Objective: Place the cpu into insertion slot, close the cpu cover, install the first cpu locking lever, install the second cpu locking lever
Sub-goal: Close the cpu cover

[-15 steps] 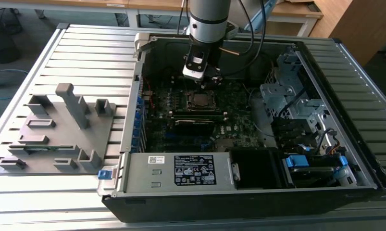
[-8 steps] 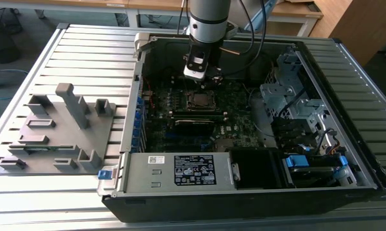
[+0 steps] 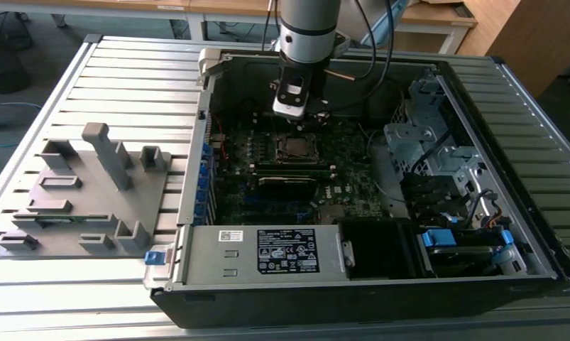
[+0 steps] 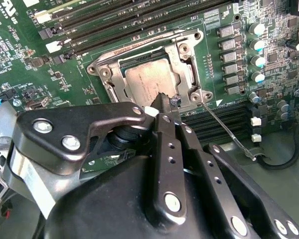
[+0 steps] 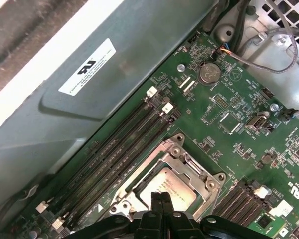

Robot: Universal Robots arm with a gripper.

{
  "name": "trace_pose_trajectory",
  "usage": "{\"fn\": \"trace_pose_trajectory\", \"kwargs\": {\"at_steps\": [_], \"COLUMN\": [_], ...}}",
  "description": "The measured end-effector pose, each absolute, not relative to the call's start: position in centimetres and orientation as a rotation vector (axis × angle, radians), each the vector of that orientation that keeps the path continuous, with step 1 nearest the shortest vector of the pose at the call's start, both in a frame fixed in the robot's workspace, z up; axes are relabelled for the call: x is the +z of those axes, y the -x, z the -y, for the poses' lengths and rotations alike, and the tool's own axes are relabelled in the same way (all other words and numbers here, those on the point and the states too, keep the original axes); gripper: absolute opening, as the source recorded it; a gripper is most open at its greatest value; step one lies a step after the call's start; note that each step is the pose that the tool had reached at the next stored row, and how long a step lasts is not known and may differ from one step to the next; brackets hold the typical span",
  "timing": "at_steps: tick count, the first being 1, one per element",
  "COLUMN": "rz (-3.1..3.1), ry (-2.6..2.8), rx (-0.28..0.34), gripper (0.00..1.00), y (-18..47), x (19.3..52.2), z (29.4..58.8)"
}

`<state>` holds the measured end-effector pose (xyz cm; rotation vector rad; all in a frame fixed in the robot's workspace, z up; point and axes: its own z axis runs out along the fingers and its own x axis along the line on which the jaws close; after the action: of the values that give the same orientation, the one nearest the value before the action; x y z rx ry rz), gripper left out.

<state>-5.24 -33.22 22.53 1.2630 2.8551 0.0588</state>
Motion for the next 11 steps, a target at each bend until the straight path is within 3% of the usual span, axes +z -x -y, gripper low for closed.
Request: {"fn": "trace_pose_trajectory", "kwargs": {"at_steps": [11], "rz": [-2.87], "ry": [-1.23], "rx": [0.059], "gripper": [0.1], "y": [5.24], "x": [22.53], "z": [33.22]}}
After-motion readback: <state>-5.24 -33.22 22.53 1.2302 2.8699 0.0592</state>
